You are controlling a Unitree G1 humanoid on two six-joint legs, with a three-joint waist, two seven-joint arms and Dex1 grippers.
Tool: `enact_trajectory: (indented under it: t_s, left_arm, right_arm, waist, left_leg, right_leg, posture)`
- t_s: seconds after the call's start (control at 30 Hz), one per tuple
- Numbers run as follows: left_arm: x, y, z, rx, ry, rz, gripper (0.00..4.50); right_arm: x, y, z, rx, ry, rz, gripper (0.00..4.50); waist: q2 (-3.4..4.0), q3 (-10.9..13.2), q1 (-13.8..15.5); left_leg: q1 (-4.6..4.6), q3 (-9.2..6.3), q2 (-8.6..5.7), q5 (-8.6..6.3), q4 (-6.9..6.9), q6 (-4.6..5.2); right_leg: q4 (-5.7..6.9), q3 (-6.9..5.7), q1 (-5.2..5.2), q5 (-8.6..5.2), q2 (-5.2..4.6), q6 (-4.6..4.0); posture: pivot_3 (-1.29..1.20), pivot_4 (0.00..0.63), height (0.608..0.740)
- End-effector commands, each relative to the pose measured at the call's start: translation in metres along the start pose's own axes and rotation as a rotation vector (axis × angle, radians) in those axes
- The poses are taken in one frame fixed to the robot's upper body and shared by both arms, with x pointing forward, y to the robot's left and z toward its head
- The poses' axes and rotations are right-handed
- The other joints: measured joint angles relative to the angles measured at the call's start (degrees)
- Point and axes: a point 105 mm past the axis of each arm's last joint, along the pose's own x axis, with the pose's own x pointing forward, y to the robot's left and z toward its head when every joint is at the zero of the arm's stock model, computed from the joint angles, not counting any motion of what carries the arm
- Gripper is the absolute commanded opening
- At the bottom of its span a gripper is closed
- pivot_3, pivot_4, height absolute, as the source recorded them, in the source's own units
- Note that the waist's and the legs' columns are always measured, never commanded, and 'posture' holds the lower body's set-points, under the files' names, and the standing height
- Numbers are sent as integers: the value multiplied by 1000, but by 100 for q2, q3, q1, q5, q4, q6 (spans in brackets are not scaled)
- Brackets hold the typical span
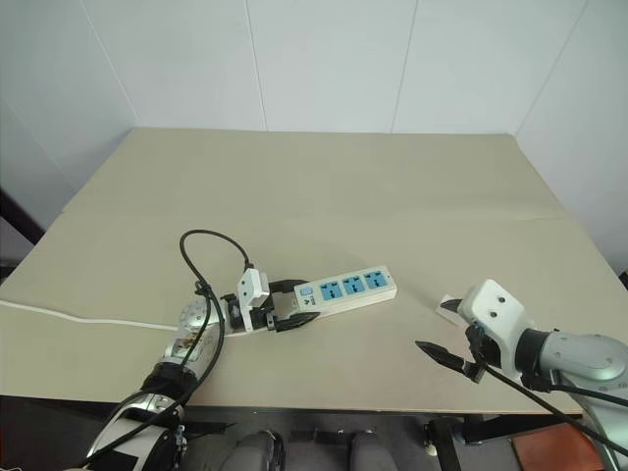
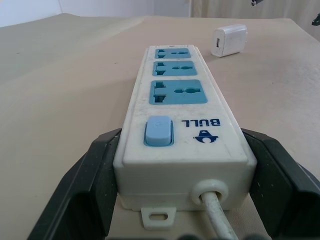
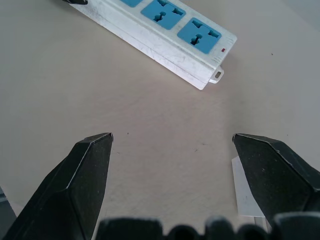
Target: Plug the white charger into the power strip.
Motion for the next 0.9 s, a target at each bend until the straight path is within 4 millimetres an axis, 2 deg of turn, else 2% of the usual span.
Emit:
enact_trajectory:
  t_s: [0.03,0.13,0.23,0.33,0.4,0.53,0.7,0.9]
  left_arm:
    - [0,-4,-2,-11,23,-37,3262]
    - [-2,-10,0,5,39,-99,3262]
    - [-5,-16,2,15,48,-169,3262]
    - [-8,-18,5,25,56,-219,3262]
    - [-10,-19,6,40,69,-245,3262]
    - [-11,-19,9,51,72,-276,3262]
    - [-12,-18,9,54,72,-270,3262]
    - [-15,-23,6,52,78,-275,3262]
  right_arm:
    - [-5,-9,14,-56,2,9,4500]
    - [-10,-20,22,-58,130,90,4500]
    - [-12,-39,38,-55,257,118,4500]
    - [-4,-52,53,-44,332,135,4500]
    - [6,-59,55,-44,409,145,4500]
    - [29,-68,48,-79,572,166,4500]
    - [46,-79,36,-48,684,139,4500]
    - [55,-83,23,2,755,104,4500]
  waist:
    - [0,0,-10]
    - [2,-1,-37]
    - [8,-2,-64]
    - [6,0,-72]
    - [6,-1,-66]
    - [7,0,-49]
    - [8,-1,-3]
    - [9,-1,-9]
  left_leg:
    - [1,0,0,0,0,0]
    - [4,0,0,0,-1,0]
    - [3,4,3,0,-3,0]
    - [-6,2,6,0,-11,0]
    - [-17,1,8,0,-12,0]
    - [-49,-1,6,0,-9,0]
    - [-91,-2,2,0,-4,0]
    - [-102,-4,3,1,1,0]
  right_leg:
    - [0,0,2,0,0,0]
    - [-2,0,4,0,0,0]
    - [-2,2,-3,0,0,-3]
    - [-4,-2,-18,-2,0,-12]
    - [-5,-3,-30,-3,2,-14]
    - [-5,-6,-57,0,0,-18]
    - [13,-6,-109,24,-1,-55]
    - [35,-6,-133,29,1,-62]
  posture:
    - [0,150,740]
    - [0,150,740]
    - [0,150,740]
    - [0,150,740]
    - [0,150,740]
    - [0,150,740]
    - [0,150,740]
    - [0,150,740]
